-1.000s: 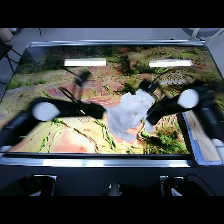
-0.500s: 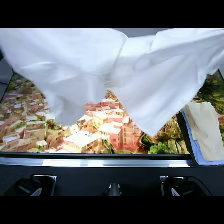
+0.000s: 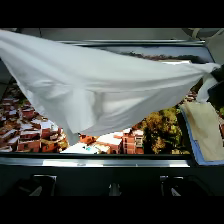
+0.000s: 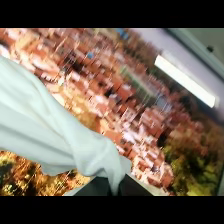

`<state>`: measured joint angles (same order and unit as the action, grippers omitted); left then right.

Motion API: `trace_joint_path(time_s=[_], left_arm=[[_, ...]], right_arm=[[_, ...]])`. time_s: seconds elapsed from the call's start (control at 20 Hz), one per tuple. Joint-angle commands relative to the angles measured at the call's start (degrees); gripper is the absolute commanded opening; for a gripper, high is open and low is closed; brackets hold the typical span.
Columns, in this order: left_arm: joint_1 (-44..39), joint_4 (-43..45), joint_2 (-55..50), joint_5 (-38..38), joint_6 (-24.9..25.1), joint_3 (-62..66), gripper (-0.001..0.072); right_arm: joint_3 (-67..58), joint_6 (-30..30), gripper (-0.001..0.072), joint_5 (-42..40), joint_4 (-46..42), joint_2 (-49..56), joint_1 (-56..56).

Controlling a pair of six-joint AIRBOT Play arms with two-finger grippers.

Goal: Fold the shirts.

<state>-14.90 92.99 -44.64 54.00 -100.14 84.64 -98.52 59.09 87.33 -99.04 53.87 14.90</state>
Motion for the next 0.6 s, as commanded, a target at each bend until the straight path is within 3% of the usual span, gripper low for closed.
trace_joint_path(time_s=[0.0,0.1,0.3,0.45,0.55], left_arm=[[0.85,1.53,-9.25,3.39,-1.01,-5.62,0.0025],[2.23,1.46,-18.43,2.27,-2.4,-5.97,0.0025],[7.8,-5.79,-35.93,-1.95,-2.56,-3.23,0.0025],[11.67,-14.21,-45.13,-2.01,-2.51,-1.55,0.0026],[12.46,-17.86,-48.89,-1.73,-2.32,-1.55,0.0027]], right_arm=[[4.81,0.31,0.0027,-3.06,-0.2,9.99,-0.04],[6.1,1.77,0.0028,-14.16,-0.24,17.88,-0.04],[6.1,14.6,0.0028,-33.03,0.0,32.89,-0.04],[6.1,22.36,0.0029,-39.04,1.55,40.33,-0.02],[6.1,24.26,0.003,-39.12,4.42,43.78,-0.02]])
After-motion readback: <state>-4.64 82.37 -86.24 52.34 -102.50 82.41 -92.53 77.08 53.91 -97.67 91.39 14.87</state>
